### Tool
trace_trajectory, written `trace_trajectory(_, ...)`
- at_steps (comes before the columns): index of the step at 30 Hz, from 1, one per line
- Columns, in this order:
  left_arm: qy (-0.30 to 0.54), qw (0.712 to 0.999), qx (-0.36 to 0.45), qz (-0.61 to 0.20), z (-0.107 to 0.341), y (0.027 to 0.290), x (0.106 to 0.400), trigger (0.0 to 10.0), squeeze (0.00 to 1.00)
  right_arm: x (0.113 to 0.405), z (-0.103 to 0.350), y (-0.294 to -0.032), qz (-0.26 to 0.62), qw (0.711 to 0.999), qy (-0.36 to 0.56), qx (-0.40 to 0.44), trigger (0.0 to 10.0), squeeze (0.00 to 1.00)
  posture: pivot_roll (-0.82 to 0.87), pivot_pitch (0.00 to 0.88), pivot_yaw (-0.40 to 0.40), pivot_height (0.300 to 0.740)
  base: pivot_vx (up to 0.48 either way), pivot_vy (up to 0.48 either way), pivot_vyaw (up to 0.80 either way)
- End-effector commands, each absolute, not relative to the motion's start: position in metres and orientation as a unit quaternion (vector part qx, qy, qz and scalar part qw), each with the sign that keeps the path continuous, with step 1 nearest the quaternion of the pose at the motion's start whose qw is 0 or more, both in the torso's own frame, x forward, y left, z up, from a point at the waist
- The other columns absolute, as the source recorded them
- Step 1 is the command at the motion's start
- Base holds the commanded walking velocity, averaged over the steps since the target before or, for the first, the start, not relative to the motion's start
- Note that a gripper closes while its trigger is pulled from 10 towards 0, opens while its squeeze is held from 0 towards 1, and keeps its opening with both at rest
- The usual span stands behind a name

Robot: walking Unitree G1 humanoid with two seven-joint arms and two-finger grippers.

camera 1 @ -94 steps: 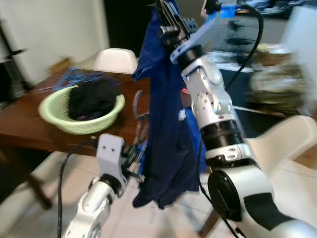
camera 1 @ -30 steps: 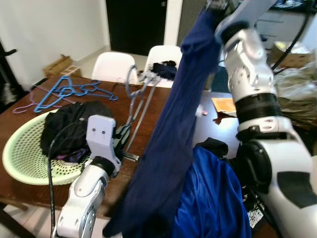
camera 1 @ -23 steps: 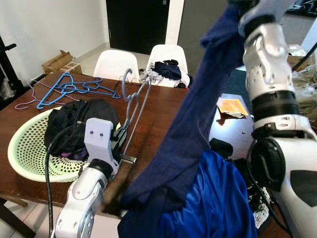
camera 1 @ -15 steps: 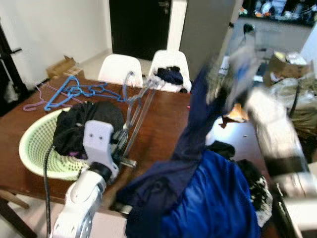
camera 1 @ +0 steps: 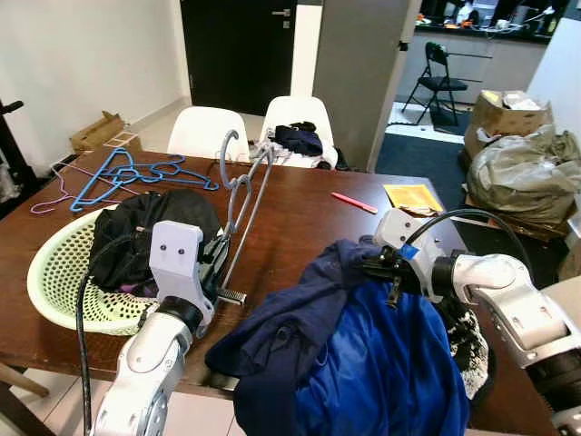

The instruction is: Hang hanger

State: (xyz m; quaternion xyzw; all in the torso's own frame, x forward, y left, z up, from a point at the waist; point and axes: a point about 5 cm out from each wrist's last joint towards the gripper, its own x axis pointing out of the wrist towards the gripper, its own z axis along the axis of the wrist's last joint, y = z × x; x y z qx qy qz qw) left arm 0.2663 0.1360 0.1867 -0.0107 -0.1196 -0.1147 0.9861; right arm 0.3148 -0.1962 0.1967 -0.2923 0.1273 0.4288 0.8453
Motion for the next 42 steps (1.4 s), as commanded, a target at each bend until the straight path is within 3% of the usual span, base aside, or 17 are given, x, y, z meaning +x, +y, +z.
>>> trace_trajectory(1,-0.12,0.986,-0.006,-0.115,0.188,0.136,0.267,10.0,0.0,0.304,0.191,-0.19,0.457,0.829,0.146,-0.288,10.0,0.76,0.05,0.0,-0.045,0.74,0.0,0.0,0.0)
trace_trajectory(2,-0.12,0.986,-0.006,-0.115,0.188,0.136,0.267,10.0,0.0,0.304,0.191,-0.19,0.457,0.829,0.146,-0.288,10.0,0.76,0.05,0.0,-0.045,0.74,0.0,0.0,0.0)
trace_trajectory(3,-0.122,0.987,-0.003,-0.109,0.189,0.138,0.268,10.0,0.0,0.297,0.184,-0.182,0.481,0.819,0.152,-0.274,10.0,1.0,0.05,0.0,-0.044,0.74,0.0,0.0,0.0)
trace_trajectory(11,-0.125,0.987,0.006,-0.097,0.192,0.142,0.269,10.0,0.0,0.293,0.179,-0.173,0.491,0.823,0.142,-0.247,10.0,1.0,0.05,0.0,-0.041,0.74,0.0,0.0,0.0)
trace_trajectory(15,-0.136,0.985,0.013,-0.106,0.199,0.142,0.273,10.0,0.0,0.306,0.204,-0.18,0.45,0.871,0.068,-0.184,10.0,1.0,0.05,0.0,-0.042,0.74,0.0,0.0,0.0)
trace_trajectory(18,-0.157,0.975,0.078,-0.136,0.211,0.143,0.277,10.0,0.0,0.31,0.229,-0.201,0.427,0.896,0.008,-0.12,10.0,1.0,0.05,0.0,-0.042,0.74,0.0,0.0,0.0)
trace_trajectory(28,-0.115,0.963,0.102,-0.223,0.224,0.17,0.282,10.0,0.0,0.292,0.272,-0.231,0.46,0.882,-0.083,-0.064,10.0,1.0,0.06,0.0,-0.048,0.74,0.0,0.0,0.0)
trace_trajectory(29,-0.082,0.959,0.089,-0.258,0.229,0.182,0.283,10.0,0.0,0.288,0.277,-0.23,0.479,0.87,-0.092,-0.066,10.0,0.0,0.06,0.0,-0.041,0.74,0.0,0.0,0.0)
trace_trajectory(31,-0.051,0.954,0.067,-0.289,0.234,0.192,0.283,10.0,0.0,0.284,0.28,-0.228,0.498,0.859,-0.098,-0.069,10.0,0.0,0.06,0.0,-0.04,0.74,0.0,0.0,0.0)
trace_trajectory(33,-0.004,0.925,0.042,-0.377,0.244,0.204,0.274,10.0,0.0,0.276,0.284,-0.218,0.541,0.831,-0.103,-0.076,10.0,0.0,0.06,0.0,-0.038,0.74,0.0,0.0,0.0)
trace_trajectory(35,-0.004,0.925,0.042,-0.377,0.244,0.204,0.274,10.0,0.0,0.276,0.284,-0.218,0.541,0.831,-0.103,-0.076,10.0,0.0,0.06,0.0,-0.038,0.74,0.0,0.0,0.0)
trace_trajectory(37,0.019,0.873,0.031,-0.486,0.251,0.203,0.254,10.0,0.0,0.27,0.289,-0.207,0.577,0.806,-0.106,-0.083,10.0,0.0,0.06,0.0,-0.035,0.74,0.0,0.0,0.0)
trace_trajectory(38,0.019,0.873,0.031,-0.486,0.251,0.203,0.254,10.0,0.0,0.27,0.289,-0.207,0.577,0.806,-0.106,-0.083,10.0,0.0,0.06,0.0,-0.035,0.74,0.0,0.0,0.0)
trace_trajectory(39,0.028,0.838,0.027,-0.544,0.258,0.203,0.243,10.0,0.0,0.266,0.294,-0.201,0.599,0.788,-0.108,-0.092,10.0,0.0,0.07,0.0,-0.034,0.74,0.0,0.0,0.0)
trace_trajectory(40,0.028,0.838,0.027,-0.544,0.258,0.203,0.243,10.0,0.0,0.266,0.294,-0.201,0.599,0.788,-0.108,-0.092,10.0,0.0,0.07,0.0,-0.034,0.74,0.0,0.0,0.0)
trace_trajectory(41,0.034,0.803,0.037,-0.594,0.264,0.203,0.232,10.0,0.0,0.262,0.299,-0.195,0.619,0.771,-0.11,-0.102,10.0,0.0,0.07,0.0,-0.033,0.74,0.0,0.0,0.0)
trace_trajectory(42,0.034,0.803,0.037,-0.594,0.264,0.203,0.232,10.0,0.0,0.262,0.299,-0.195,0.619,0.771,-0.11,-0.102,10.0,0.0,0.07,0.0,-0.033,0.74,0.0,0.0,0.0)
